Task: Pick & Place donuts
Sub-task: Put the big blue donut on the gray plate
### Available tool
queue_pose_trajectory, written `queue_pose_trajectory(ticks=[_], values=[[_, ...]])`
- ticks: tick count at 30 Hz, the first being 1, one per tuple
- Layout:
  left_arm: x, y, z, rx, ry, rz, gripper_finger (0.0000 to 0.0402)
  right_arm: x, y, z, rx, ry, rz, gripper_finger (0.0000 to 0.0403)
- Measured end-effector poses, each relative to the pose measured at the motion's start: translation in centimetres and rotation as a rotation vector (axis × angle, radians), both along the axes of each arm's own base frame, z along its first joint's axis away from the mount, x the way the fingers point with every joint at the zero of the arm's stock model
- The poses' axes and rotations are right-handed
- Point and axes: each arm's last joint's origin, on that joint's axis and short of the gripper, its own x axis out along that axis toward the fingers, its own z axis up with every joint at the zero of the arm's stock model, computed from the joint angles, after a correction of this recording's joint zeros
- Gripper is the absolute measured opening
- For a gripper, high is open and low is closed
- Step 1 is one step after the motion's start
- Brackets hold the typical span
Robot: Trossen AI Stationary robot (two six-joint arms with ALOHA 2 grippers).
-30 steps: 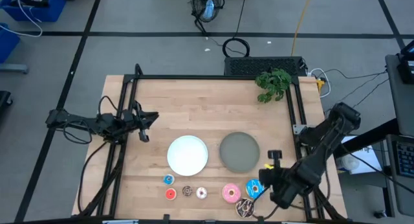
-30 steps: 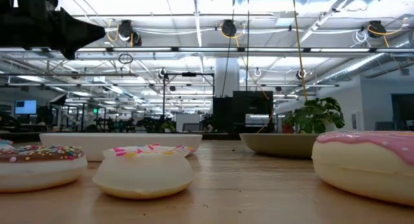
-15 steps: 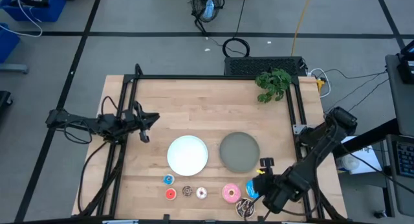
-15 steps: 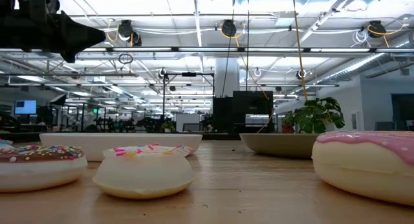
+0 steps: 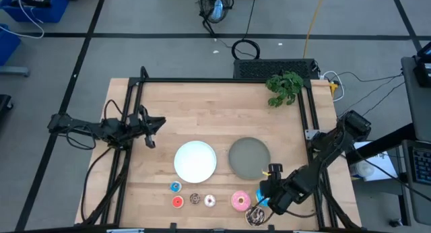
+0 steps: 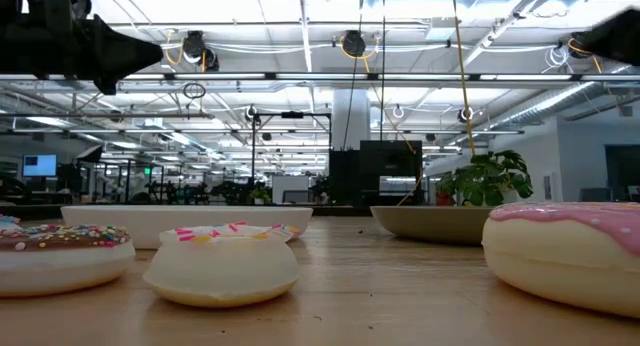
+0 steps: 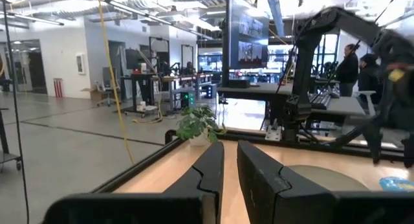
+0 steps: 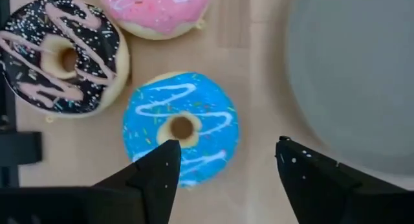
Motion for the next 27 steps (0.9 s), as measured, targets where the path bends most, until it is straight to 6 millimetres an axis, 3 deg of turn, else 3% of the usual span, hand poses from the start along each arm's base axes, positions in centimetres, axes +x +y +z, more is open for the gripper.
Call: queue_pose_trajectory(ticks=[5,10,27], values=[[0.0,0.0,0.0,0.019,0.004,0.004,0.0051,0.2,-0.6,-1.9,0.109,0.033,-0.054,0.0227],[0.0,0.0,0.0,0.065,0.020,0.014,0.0051,0.0,-1.8,-3.5,0.089,0.055,-0.089,0.0224],[0.0,0.0,0.0,0.067,0.022,0.014,0.0051,-0.9,-2.8,-7.2,0.186,-0.014,-0.082,0.0218]])
